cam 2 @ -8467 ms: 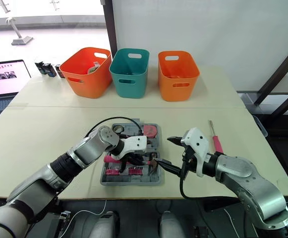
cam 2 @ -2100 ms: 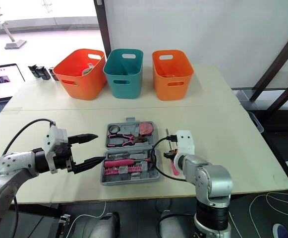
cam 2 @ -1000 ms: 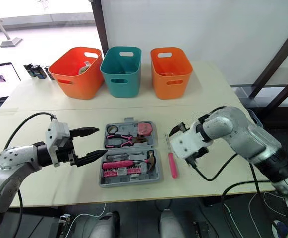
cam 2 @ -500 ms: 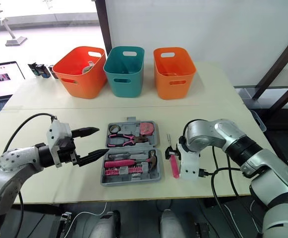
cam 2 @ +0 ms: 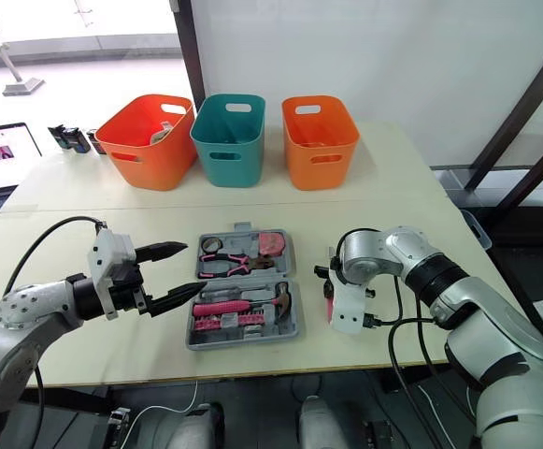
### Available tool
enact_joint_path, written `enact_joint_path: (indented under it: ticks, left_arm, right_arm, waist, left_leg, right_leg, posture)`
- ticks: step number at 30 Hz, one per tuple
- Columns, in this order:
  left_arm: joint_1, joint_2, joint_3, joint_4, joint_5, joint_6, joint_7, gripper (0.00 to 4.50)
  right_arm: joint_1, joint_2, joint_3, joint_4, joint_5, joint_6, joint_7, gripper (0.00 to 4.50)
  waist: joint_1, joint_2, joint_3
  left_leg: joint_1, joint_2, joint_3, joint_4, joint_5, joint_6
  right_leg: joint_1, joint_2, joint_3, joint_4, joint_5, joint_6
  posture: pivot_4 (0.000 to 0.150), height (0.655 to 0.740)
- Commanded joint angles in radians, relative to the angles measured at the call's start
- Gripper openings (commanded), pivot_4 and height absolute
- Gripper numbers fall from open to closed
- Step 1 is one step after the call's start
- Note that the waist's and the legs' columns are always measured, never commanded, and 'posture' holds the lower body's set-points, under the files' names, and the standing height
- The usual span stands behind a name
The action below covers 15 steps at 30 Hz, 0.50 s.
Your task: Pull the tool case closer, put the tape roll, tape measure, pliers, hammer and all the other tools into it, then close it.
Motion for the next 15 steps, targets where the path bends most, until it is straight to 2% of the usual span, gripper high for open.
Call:
enact_joint_path:
  ticks: [1,3,6,9,11,14,15]
  left_arm:
    - [-0.017,-0.004,0.011,-0.010,-0.002,-0.018,-0.006,4.50]
    - [-0.024,-0.006,0.008,0.000,0.001,-0.022,-0.008,4.50]
    - [-0.033,-0.011,0.010,0.014,0.000,-0.026,-0.007,4.50]
    - [-0.045,-0.018,0.011,0.037,0.006,-0.038,-0.010,4.50]
    - [-0.047,-0.020,0.006,0.046,0.012,-0.047,-0.014,4.50]
    - [-0.054,-0.026,-0.001,0.057,0.016,-0.055,-0.019,4.50]
    - [-0.063,-0.031,-0.007,0.065,0.022,-0.059,-0.021,4.50]
  right_arm:
    - [0.022,-0.020,-0.047,-0.048,0.079,0.025,0.017,0.57]
    - [0.048,-0.055,-0.090,-0.103,0.186,0.084,0.089,0.57]
    - [0.123,-0.103,-0.182,-0.263,0.433,0.327,0.271,0.57]
    - [0.179,-0.136,-0.323,-0.527,0.732,0.843,0.477,0.57]
    - [0.193,-0.151,-0.369,-0.641,0.797,1.149,0.543,0.57]
    - [0.180,-0.208,-0.356,-0.758,0.882,1.591,0.598,0.57]
    - [0.155,-0.164,-0.352,-0.746,0.898,1.786,0.566,0.57]
  waist:
    - [0.003,0.000,0.000]
    - [0.004,0.001,0.001]
    - [0.008,0.003,0.002]
    - [0.011,0.004,0.003]
    - [0.007,0.005,0.004]
    - [0.011,0.005,0.004]
    - [0.013,0.005,0.003]
  left_leg:
    - [0.000,0.000,0.000,0.000,0.000,0.000]
    - [0.000,0.000,0.000,0.000,0.000,0.000]
    - [-0.002,0.000,-0.001,0.000,0.000,0.000]
    - [-0.003,-0.001,-0.002,0.000,0.000,0.000]
    - [-0.002,0.000,-0.002,0.000,0.000,0.000]
    - [-0.002,0.000,-0.003,0.000,0.000,0.000]
    - [-0.002,0.000,-0.003,0.000,0.000,0.000]
  right_leg:
    - [0.000,0.000,0.000,0.000,0.000,0.000]
    - [0.000,0.000,0.000,0.000,0.000,0.000]
    - [-0.001,0.000,0.000,0.000,-0.001,0.002]
    - [-0.001,0.000,0.000,0.000,-0.001,0.002]
    - [-0.001,0.000,0.000,0.001,-0.001,0.002]
    - [-0.001,0.000,-0.001,0.001,-0.001,0.002]
    - [-0.001,0.000,-0.001,0.001,-0.001,0.002]
  posture:
    - [0.150,0.7400]
    - [0.150,0.7400]
    - [0.150,0.7400]
    - [0.150,0.7400]
    - [0.150,0.7400]
    - [0.150,0.7400]
    - [0.150,0.7400]
